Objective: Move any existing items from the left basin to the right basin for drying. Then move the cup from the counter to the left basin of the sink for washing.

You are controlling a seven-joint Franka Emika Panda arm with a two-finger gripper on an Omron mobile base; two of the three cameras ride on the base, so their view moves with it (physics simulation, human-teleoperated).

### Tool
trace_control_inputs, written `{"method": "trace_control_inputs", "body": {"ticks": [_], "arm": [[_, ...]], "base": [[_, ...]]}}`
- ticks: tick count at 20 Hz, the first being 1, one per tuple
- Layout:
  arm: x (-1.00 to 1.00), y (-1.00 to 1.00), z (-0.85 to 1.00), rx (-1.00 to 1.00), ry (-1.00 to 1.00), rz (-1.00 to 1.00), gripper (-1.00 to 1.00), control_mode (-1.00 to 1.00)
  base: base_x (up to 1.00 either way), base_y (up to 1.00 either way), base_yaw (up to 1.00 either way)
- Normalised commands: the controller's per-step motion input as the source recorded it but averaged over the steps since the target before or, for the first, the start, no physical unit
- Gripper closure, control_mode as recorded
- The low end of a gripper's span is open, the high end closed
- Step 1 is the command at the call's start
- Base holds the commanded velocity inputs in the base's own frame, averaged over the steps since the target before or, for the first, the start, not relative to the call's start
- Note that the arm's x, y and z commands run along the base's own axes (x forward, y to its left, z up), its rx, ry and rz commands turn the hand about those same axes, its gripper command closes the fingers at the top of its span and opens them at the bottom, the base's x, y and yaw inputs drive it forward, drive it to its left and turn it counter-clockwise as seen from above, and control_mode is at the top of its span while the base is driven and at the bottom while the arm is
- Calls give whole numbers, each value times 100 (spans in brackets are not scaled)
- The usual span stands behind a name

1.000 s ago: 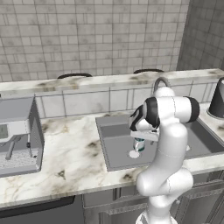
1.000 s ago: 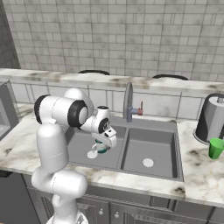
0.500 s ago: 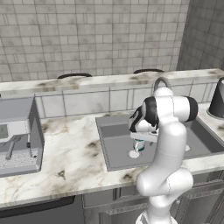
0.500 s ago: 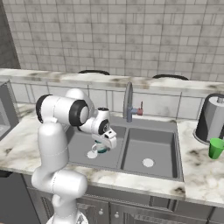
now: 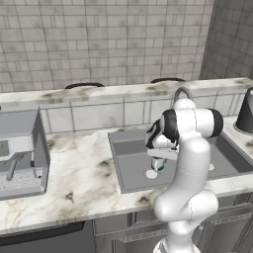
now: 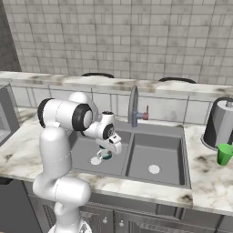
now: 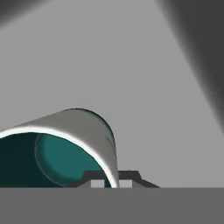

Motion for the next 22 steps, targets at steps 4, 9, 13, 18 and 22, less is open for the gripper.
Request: {"method": "trace_control_inputs", "body": {"ticks": [4, 9, 13, 18, 22], "arm": [[-3, 1, 14, 0, -4, 0, 100, -100], [-24, 0, 44, 0, -4, -3, 100, -100], [-21, 0, 54, 0, -1, -3, 100, -100], [-15, 5, 54, 0, 0, -3, 100, -100], [-21, 3, 51, 0, 0, -3, 100, -100]], "base": [[0, 0, 0], [0, 0, 0], [0, 0, 0], [0, 0, 0], [0, 0, 0]]}}
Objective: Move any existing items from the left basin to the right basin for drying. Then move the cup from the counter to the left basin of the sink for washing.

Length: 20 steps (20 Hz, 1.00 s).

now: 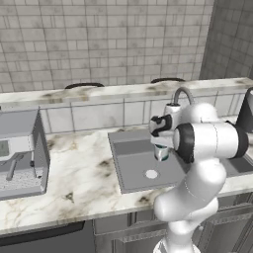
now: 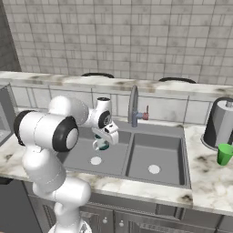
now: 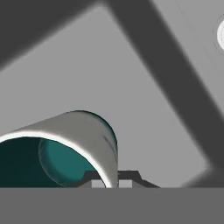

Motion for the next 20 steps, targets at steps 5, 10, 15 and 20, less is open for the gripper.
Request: {"method": "trace_control_inputs", "body": {"ticks": [5, 10, 15, 20], "arm": [[-45, 1, 41, 0, 0, -5, 100, -100], [-61, -1, 27, 0, 0, -6, 100, -100], [-50, -3, 30, 0, 0, -6, 100, -100], [-22, -20, 25, 0, 0, -6, 100, -100]], "base": [[0, 0, 0], [0, 0, 0], [0, 0, 0], [0, 0, 0]]}}
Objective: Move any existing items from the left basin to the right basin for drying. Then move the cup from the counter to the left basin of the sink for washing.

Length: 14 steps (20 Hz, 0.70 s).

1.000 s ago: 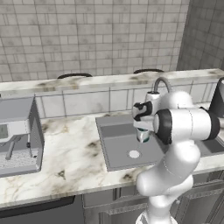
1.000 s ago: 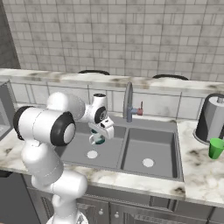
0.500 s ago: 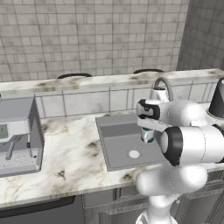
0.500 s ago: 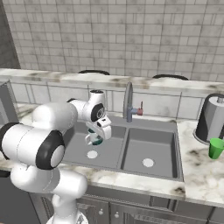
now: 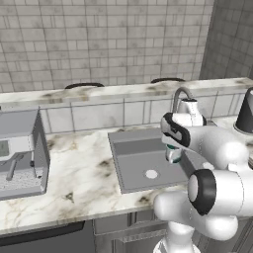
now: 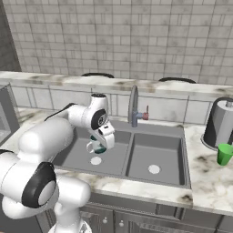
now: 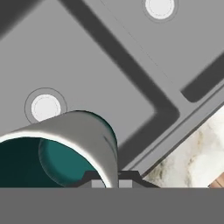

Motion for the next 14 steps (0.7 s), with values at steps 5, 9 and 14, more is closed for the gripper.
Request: {"method": "trace_control_inputs", "body": {"ticks": [5, 9, 14], "arm": [[-2, -41, 17, 0, 0, -6, 100, -100], [0, -53, 13, 0, 0, -4, 100, -100], [0, -54, 9, 0, 0, -4, 100, -100]], "base": [[0, 0, 0], [0, 0, 0], [0, 0, 0]]}}
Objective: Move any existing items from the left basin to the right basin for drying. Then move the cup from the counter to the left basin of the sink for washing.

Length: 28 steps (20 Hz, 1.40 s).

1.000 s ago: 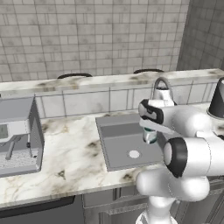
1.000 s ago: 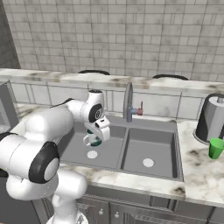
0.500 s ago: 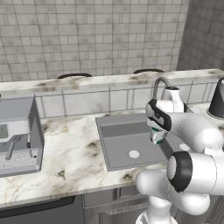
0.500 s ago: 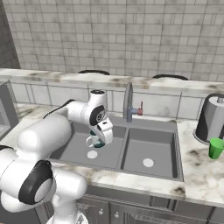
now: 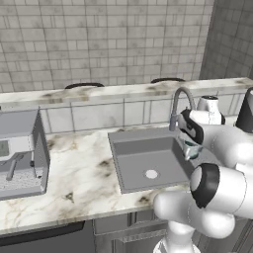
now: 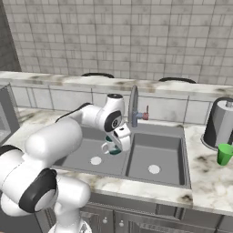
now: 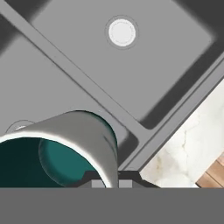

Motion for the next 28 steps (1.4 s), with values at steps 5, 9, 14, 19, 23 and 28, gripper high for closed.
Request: {"method": "trace_control_inputs", "body": {"ticks": [5, 9, 14, 19, 23, 28], "arm": [[-2, -56, 1, 0, 0, -3, 100, -100], [-1, -55, 0, 0, 0, -4, 100, -100], [0, -52, -10, 0, 0, -1, 100, -100], [9, -41, -29, 0, 0, 0, 100, -100], [26, -31, -29, 0, 0, 0, 100, -100], [41, -14, -21, 0, 0, 0, 100, -100]], "base": [[0, 0, 0], [0, 0, 0], [0, 0, 0], [0, 0, 0], [0, 0, 0], [0, 0, 0]]}}
